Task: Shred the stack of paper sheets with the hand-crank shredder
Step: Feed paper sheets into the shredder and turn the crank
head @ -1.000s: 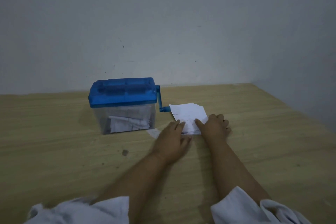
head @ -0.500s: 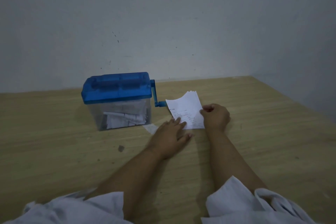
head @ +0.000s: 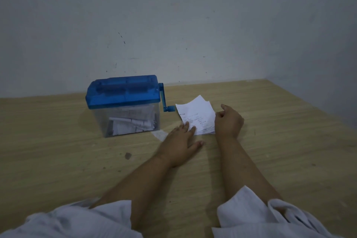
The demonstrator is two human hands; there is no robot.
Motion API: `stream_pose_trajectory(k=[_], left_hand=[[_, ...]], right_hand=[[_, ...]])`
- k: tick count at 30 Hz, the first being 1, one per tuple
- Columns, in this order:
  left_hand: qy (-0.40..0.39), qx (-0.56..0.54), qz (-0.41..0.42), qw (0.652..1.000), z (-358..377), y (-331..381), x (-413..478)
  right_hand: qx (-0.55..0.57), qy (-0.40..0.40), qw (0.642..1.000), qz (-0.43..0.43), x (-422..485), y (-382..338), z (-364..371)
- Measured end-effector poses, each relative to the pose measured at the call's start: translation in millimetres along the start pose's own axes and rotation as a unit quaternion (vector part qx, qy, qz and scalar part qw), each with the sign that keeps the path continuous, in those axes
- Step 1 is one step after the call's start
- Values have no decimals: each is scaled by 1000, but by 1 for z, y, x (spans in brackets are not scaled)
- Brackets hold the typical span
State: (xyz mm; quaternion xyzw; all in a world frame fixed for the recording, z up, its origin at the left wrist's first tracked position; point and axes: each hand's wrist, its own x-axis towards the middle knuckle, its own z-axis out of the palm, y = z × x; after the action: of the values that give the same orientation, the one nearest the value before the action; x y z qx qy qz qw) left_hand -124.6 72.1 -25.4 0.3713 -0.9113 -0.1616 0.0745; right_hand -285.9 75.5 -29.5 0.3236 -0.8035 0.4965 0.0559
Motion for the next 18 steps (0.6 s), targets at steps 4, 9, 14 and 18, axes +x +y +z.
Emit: stream_pose_trajectory(k=[4, 9, 14, 18], left_hand=[[-1, 3, -3, 1000, 0, 1, 0], [9, 5, 6, 1000, 3, -3, 3], [39, -13, 14, 999, 6, -4, 5], [221, -59, 96, 969, 3, -6, -3]], right_hand=[[62, -36, 997, -5, -5, -5, -3], [110, -68, 990, 47, -6, -6, -5], [125, -44, 990, 44, -7, -5, -4], [220, 10, 970, 105, -5, -14, -9]])
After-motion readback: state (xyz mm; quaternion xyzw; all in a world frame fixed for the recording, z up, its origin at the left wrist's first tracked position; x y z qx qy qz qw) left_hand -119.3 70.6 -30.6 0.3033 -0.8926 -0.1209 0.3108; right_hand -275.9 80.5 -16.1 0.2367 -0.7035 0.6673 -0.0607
